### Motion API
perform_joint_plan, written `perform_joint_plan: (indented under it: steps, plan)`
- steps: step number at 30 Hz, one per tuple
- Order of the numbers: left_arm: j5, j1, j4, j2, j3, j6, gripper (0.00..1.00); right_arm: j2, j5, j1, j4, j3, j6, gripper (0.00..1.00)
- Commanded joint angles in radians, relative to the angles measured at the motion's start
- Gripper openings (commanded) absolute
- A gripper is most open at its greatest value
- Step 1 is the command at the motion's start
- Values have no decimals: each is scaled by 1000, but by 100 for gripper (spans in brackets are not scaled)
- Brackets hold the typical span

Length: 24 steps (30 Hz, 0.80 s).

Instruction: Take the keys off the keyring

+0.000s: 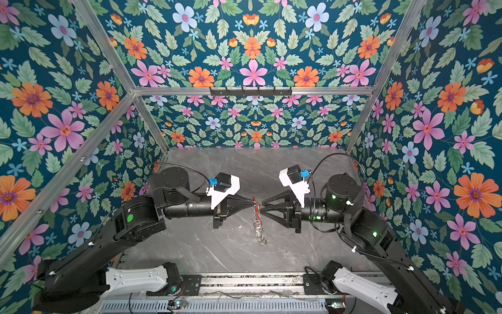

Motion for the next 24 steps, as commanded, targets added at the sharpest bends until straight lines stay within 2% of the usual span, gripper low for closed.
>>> perform_joint_plan:
  steps: [1,5,19,23,24]
  plan:
    - [15,0,14,0,5,11,0,29,-28,2,22,15,-16,29]
    - [19,1,17,0,6,11,0,49,-39,1,42,18,-18,27]
    - [25,0,18,6,10,10,0,63,-46,1,47,11,-7,0]
    - [7,0,-17,27,44,-2,0,68,-43,2,20,26,-3,0]
    - [5,0,-40,34,59,-1,3,74,-38,1,-5,38,-9,0]
